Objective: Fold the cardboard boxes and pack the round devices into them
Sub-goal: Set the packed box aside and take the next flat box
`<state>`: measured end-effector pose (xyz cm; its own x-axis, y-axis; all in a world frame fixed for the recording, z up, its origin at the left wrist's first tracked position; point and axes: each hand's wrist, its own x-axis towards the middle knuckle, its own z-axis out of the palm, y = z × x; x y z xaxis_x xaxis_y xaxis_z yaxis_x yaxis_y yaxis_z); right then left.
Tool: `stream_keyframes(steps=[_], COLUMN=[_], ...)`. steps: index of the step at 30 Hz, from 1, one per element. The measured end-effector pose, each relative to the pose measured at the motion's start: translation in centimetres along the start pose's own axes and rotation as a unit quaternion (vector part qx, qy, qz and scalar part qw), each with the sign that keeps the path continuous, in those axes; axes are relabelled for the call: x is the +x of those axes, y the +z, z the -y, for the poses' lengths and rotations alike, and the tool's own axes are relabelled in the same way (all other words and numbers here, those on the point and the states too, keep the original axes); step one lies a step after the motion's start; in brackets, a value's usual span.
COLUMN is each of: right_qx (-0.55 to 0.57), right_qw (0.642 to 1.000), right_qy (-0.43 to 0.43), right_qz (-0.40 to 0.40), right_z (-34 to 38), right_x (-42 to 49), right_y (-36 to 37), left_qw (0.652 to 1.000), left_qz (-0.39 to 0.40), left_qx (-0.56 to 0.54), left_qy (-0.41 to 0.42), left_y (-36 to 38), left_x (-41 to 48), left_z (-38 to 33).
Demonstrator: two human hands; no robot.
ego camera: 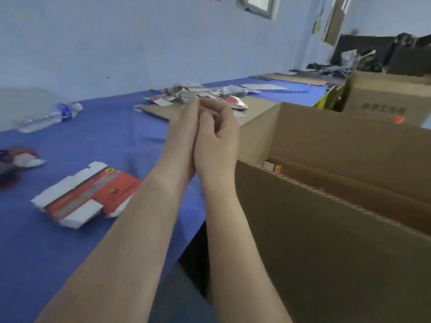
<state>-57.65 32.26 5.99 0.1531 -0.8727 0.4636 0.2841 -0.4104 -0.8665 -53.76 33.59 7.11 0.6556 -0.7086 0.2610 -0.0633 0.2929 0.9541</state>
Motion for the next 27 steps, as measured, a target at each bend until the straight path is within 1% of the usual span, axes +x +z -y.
stream_keyframes(steps=[2,3,6,8,10,12,13,15,17,20,21,22,23,24,25,26,27], right_qx=[0.006,0.002,-0.022,-0.042,-0.068,-0.082,-0.091,-0.117,-0.132,-0.172,-0.195,-0.214,-0.226,-0.231,-0.235,-0.239,-0.24], right_qw=[0.996,0.991,0.96,0.929,0.898,0.875,0.867,0.853,0.852,0.852,0.841,0.822,0.801,0.784,0.78,0.792,0.819], right_qy=[0.057,0.082,0.131,0.14,0.131,0.127,0.124,0.111,0.102,0.058,0.033,0.014,0.0,-0.015,-0.034,-0.044,-0.04], right_qz=[0.065,0.106,0.246,0.339,0.415,0.46,0.474,0.496,0.497,0.492,0.504,0.527,0.555,0.575,0.578,0.56,0.52], right_z=[-1.7,-2.7,-4.8,-6.0,-6.7,-7.3,-7.7,-8.4,-9.0,-10.2,-10.5,-10.7,-10.9,-11.0,-11.0,-11.0,-10.8], right_x=[-1.6,-2.4,-5.9,-8.8,-11.8,-14.0,-14.9,-16.4,-17.5,-18.4,-18.5,-18.6,-18.6,-18.4,-18.0,-17.4,-16.6], right_y=[4.4,6.6,13.8,18.4,22.4,25.8,27.3,30.1,32.3,34.6,35.1,35.5,35.7,35.7,35.5,35.0,34.5], left_qw=[0.995,0.987,0.952,0.924,0.887,0.846,0.833,0.818,0.804,0.767,0.754,0.749,0.756,0.777,0.802,0.824,0.84], left_qz=[-0.091,-0.144,-0.293,-0.365,-0.439,-0.499,-0.516,-0.527,-0.53,-0.537,-0.538,-0.537,-0.529,-0.511,-0.486,-0.46,-0.441], left_qx=[0.043,0.074,0.087,0.112,0.141,0.184,0.197,0.222,0.253,0.328,0.357,0.372,0.375,0.363,0.346,0.331,0.317], left_qy=[0.005,0.002,-0.004,-0.003,-0.014,-0.028,-0.034,-0.06,-0.089,-0.124,-0.123,-0.114,-0.09,-0.059,-0.033,-0.022,-0.021], left_y=[-4.7,-7.7,-17.2,-23.2,-28.9,-33.7,-35.5,-38.5,-40.6,-41.9,-41.8,-41.5,-41.0,-40.6,-40.0,-39.3,-38.8], left_x=[1.3,1.7,1.6,0.3,-1.3,-2.9,-3.6,-4.7,-5.2,-5.1,-4.9,-4.7,-4.3,-4.0,-3.5,-3.1,-2.6], left_z=[0.7,1.0,2.3,2.6,2.7,2.8,2.9,3.2,3.7,4.4,4.6,4.7,4.9,5.2,5.5,5.6,5.7])
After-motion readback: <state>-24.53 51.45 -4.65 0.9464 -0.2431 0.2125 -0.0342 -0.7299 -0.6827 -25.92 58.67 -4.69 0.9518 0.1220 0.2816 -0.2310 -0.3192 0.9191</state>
